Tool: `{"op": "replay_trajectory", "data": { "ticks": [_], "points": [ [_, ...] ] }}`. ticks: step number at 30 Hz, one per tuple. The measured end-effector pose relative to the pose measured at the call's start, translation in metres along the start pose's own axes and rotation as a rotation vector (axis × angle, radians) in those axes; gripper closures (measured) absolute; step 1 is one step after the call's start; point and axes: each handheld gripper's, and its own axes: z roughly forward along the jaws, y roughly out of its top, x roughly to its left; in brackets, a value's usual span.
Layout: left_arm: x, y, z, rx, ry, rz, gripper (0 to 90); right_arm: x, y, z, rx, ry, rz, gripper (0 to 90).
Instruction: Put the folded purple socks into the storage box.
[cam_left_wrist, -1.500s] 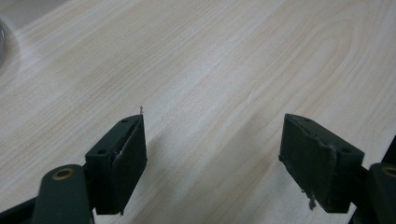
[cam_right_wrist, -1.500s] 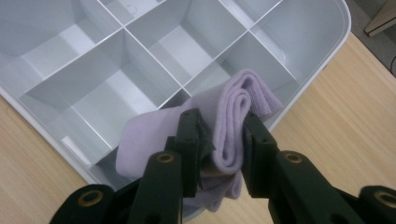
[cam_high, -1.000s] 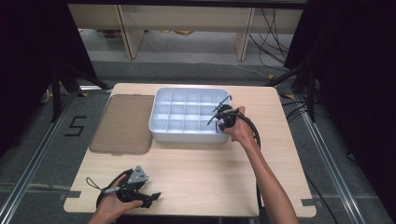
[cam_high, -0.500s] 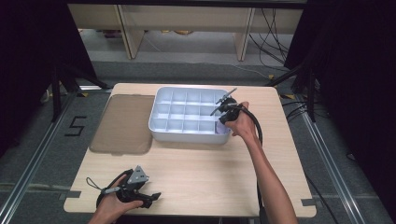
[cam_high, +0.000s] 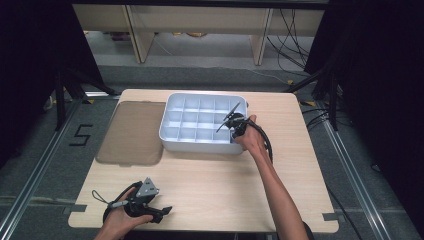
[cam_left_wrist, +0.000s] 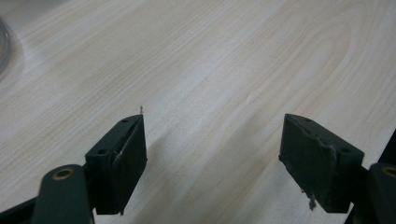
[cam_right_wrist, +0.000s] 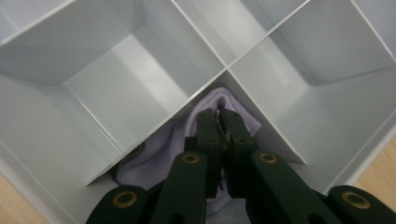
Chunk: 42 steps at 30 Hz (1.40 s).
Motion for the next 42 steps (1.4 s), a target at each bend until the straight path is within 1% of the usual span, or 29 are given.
{"op": "replay_trajectory", "data": {
  "ticks": [2, 4, 6, 7, 8, 10, 11, 13, 14, 16, 17, 18, 20, 24, 25, 26, 28, 29, 30, 32, 33, 34, 35, 36, 37, 39, 40, 41, 42],
  "points": [
    [0.0, 0.0, 0.001, 0.001, -0.003, -0.018, 22.5, -0.002, -0.001, -0.002, -0.016, 0.011, 0.016, 85.4],
    [0.001, 0.0, 0.0, -0.004, -0.001, -0.01, 22.5, -0.005, -0.003, -0.007, -0.049, 0.01, 0.033, 81.5],
    [0.002, 0.0, -0.001, -0.004, -0.001, -0.002, 22.5, -0.009, -0.006, -0.018, -0.097, 0.017, 0.053, 79.1],
    [0.002, 0.0, -0.001, -0.004, -0.005, -0.01, 22.6, -0.01, -0.007, -0.023, -0.125, 0.021, 0.08, 76.9],
    [0.002, 0.0, 0.0, -0.009, -0.006, -0.027, 22.5, -0.011, -0.008, -0.027, -0.153, 0.017, 0.089, 75.4],
    [0.004, 0.0, -0.001, -0.004, 0.003, -0.01, 22.5, -0.012, -0.012, -0.039, -0.196, 0.012, 0.101, 72.8],
    [0.004, 0.0, 0.0, -0.007, 0.003, -0.034, 22.5, -0.012, -0.014, -0.046, -0.217, 0.015, 0.11, 69.9],
    [0.005, 0.0, -0.001, -0.007, -0.001, -0.019, 22.5, -0.011, -0.018, -0.053, -0.255, 0.018, 0.109, 66.5],
    [0.005, 0.0, -0.001, -0.01, 0.002, -0.034, 22.5, -0.01, -0.02, -0.055, -0.272, 0.026, 0.117, 64.8],
    [0.005, 0.0, -0.001, -0.003, 0.001, -0.031, 22.5, -0.006, -0.024, -0.061, -0.304, 0.038, 0.133, 61.4],
    [0.005, 0.0, -0.001, -0.01, -0.001, -0.025, 22.6, -0.006, -0.026, -0.062, -0.32, 0.038, 0.116, 60.0],
    [0.005, 0.0, -0.001, -0.015, 0.001, -0.028, 22.6, -0.002, -0.028, -0.064, -0.319, 0.056, 0.143, 58.9],
    [0.006, 0.0, 0.0, 0.001, 0.005, -0.036, 22.5, 0.001, -0.031, -0.066, -0.332, 0.072, 0.142, 57.1],
    [0.007, 0.0, -0.002, -0.015, 0.003, -0.02, 22.5, 0.008, -0.038, -0.069, -0.357, 0.093, 0.146, 51.7],
    [0.007, 0.001, -0.003, -0.017, 0.001, -0.02, 22.6, 0.01, -0.039, -0.069, -0.382, 0.087, 0.157, 50.3],
    [0.008, 0.001, -0.003, -0.015, 0.01, -0.015, 22.5, 0.011, -0.04, -0.072, -0.372, 0.098, 0.163, 49.5],
    [0.007, 0.0, -0.002, -0.026, 0.003, -0.045, 22.5, 0.014, -0.043, -0.073, -0.415, 0.098, 0.154, 46.4],
    [0.009, 0.0, -0.003, -0.022, 0.005, -0.023, 22.5, 0.015, -0.044, -0.074, -0.414, 0.108, 0.148, 44.8],
    [0.009, 0.0, -0.003, -0.021, 0.011, -0.029, 22.5, 0.019, -0.046, -0.073, -0.442, 0.112, 0.158, 43.1],
    [0.009, 0.0, -0.002, -0.021, 0.014, -0.028, 22.5, 0.023, -0.049, -0.074, -0.455, 0.141, 0.162, 39.8],
    [0.009, 0.0, -0.002, -0.025, 0.009, -0.025, 22.5, 0.026, -0.051, -0.071, -0.496, 0.165, 0.164, 39.6],
    [0.009, 0.0, -0.003, -0.022, 0.004, -0.026, 22.5, 0.028, -0.052, -0.068, -0.522, 0.167, 0.174, 39.5],
    [0.008, 0.0, -0.002, -0.024, 0.003, -0.028, 22.5, 0.032, -0.051, -0.066, -0.506, 0.192, 0.181, 38.0],
    [0.008, 0.001, -0.002, -0.027, 0.0, -0.021, 22.5, 0.034, -0.051, -0.064, -0.491, 0.2, 0.153, 38.0],
    [0.008, 0.0, -0.002, -0.032, -0.003, -0.033, 22.5, 0.037, -0.051, -0.064, -0.495, 0.205, 0.175, 37.6],
    [0.01, 0.0, -0.003, -0.028, 0.003, -0.013, 22.3, 0.041, -0.05, -0.063, -0.512, 0.183, 0.155, 36.1],
    [0.01, 0.0, -0.003, -0.029, 0.009, -0.011, 22.3, 0.042, -0.05, -0.066, -0.495, 0.192, 0.16, 35.8],
    [0.01, 0.0, -0.003, -0.034, 0.004, -0.014, 22.0, 0.044, -0.051, -0.067, -0.508, 0.181, 0.144, 35.6],
    [0.01, 0.0, -0.003, -0.035, 0.0, -0.031, 21.6, 0.046, -0.05, -0.068, -0.507, 0.191, 0.152, 35.6]
  ]
}}
